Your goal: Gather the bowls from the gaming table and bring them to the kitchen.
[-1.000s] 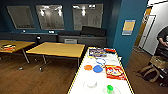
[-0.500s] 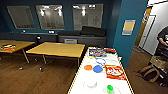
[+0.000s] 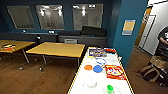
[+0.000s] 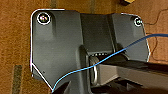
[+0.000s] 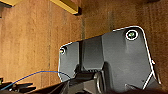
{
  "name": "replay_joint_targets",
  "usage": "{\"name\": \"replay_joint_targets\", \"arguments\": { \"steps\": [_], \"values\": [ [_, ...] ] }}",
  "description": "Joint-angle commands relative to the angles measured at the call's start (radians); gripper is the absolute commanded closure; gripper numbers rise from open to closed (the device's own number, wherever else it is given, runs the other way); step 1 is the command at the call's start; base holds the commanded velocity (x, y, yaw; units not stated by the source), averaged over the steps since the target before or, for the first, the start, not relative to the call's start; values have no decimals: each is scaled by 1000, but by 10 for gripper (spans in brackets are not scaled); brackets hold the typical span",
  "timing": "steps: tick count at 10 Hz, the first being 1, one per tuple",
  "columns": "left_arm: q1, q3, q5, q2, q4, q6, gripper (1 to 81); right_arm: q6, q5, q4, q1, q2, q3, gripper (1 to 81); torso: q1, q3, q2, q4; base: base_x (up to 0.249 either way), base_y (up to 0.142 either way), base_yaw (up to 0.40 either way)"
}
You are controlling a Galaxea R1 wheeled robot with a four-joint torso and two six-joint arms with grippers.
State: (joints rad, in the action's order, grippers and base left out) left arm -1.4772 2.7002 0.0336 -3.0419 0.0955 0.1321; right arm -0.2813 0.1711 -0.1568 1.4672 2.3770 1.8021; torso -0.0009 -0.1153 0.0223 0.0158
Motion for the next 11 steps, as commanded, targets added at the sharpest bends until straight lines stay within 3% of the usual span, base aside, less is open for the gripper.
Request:
{"name": "replay_joint_targets", "arguments": {
  "steps": [1,5,8,9,11],
  "values": [
    [41,-5,-57,-6,3,35,10,-70,16,19,-136,-324,-368,10,1,0,0,0,0,0,0],
    [41,-2,-57,-12,7,44,10,-73,16,77,-244,-570,-612,10,1,0,0,0,0,0,0],
    [41,-2,-55,-16,7,44,10,-73,-14,184,-420,-776,-766,10,1,0,0,0,0,0,0],
    [41,-2,-55,-19,7,44,10,-75,-100,244,-518,-822,-804,10,1,0,0,0,0,0,0],
    [41,0,-55,-19,6,44,10,-82,-246,342,-659,-818,-787,10,1,0,0,0,0,0,0]
  ]
}}
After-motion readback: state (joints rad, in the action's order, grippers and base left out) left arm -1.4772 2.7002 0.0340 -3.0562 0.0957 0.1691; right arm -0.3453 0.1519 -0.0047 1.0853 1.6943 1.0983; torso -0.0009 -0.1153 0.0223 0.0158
